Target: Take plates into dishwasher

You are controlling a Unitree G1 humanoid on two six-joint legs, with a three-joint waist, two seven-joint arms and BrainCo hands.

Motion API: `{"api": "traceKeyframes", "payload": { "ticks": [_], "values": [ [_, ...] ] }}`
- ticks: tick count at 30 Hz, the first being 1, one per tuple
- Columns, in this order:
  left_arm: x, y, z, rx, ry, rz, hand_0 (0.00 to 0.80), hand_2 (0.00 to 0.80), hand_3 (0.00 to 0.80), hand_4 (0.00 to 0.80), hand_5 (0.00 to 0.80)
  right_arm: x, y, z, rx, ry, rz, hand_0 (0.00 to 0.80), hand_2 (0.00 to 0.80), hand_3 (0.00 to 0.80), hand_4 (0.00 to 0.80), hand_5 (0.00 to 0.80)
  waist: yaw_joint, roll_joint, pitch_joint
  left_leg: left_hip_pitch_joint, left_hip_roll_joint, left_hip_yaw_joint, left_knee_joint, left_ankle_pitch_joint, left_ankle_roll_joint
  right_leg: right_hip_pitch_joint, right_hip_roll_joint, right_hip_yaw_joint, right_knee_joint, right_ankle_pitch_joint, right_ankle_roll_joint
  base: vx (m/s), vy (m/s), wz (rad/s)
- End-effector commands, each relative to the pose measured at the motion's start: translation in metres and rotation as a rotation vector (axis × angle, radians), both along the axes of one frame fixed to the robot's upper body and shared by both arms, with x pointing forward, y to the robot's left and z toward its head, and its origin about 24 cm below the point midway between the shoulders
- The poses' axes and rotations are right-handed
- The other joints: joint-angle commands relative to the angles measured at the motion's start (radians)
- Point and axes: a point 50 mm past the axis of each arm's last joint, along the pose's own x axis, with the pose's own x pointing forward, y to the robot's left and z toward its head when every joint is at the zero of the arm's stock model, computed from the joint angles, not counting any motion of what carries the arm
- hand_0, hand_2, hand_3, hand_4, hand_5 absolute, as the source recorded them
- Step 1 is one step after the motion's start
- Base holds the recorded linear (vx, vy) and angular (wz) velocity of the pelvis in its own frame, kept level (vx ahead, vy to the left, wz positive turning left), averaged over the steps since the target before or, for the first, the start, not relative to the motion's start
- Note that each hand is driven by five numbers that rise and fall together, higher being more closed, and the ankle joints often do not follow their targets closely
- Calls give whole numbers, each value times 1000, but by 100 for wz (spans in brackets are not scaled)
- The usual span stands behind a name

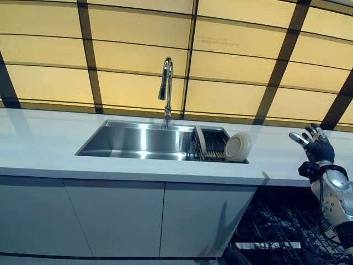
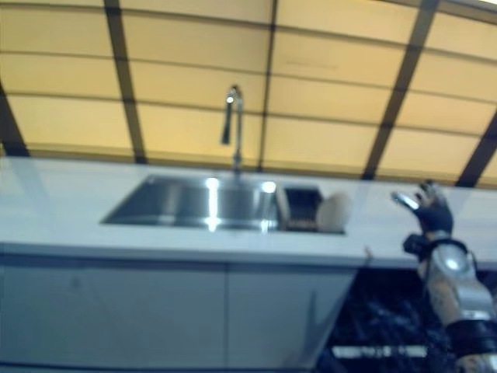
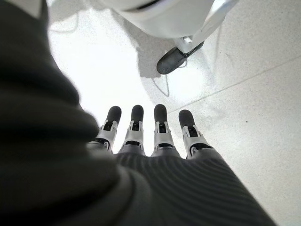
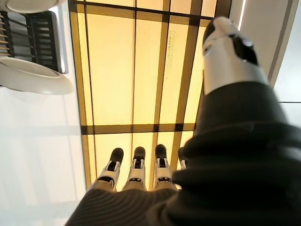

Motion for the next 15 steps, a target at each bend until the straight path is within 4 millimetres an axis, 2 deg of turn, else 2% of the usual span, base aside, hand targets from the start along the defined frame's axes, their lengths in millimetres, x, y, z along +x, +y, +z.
{"api": "traceKeyframes", "payload": {
  "ticks": [1,4,5,7,9,11,13,15],
  "values": [
    [16,8,5,41,0,-96,0,0,0,0,0,3,-6,53,-44,-144,-34,0,0,0,0,0,53,5,-12,-33,-87,-33,38,-71,107,-42,-37,-6,145,-10,90,-26,99,-14],
    [16,9,6,43,8,-109,0,0,0,0,0,4,-7,54,-51,-133,-43,0,0,0,0,0,56,6,-10,-42,-91,-58,45,-68,112,-65,-54,13,212,25,85,-17,90,-29],
    [16,10,6,47,18,-123,0,0,0,0,0,6,-7,53,-61,-124,-50,0,0,0,0,0,60,8,-4,-45,-90,-73,53,-67,113,-90,-65,17,276,59,83,-10,79,-26],
    [16,13,7,61,29,-135,0,0,0,0,0,8,-6,54,-70,-114,-53,0,0,0,0,0,63,15,5,-45,-85,-81,61,-70,115,-137,-77,10,357,91,86,-11,84,-6],
    [16,17,8,75,39,-134,0,0,0,0,0,10,-4,56,-76,-109,-56,0,0,0,0,0,68,18,14,-37,-82,-78,64,-75,116,-164,-85,-10,377,100,88,20,69,1],
    [16,21,9,87,45,-121,0,0,0,0,0,14,-2,60,-83,-108,-52,0,0,0,0,0,68,13,21,-23,-92,-75,63,-83,115,-187,-79,-37,334,98,94,100,27,7],
    [15,23,9,92,51,-120,0,0,0,0,0,15,-5,63,-96,-108,-63,0,0,0,0,0,60,4,23,-11,-108,-85,66,-92,112,-197,-54,-40,246,88,95,163,-15,-18],
    [13,23,9,101,63,-119,0,0,0,0,0,13,-9,65,-98,-104,-61,0,0,0,0,0,44,-1,26,9,-122,-108,70,-105,110,-227,-18,-40,162,92,98,221,-25,24]
  ]
}}
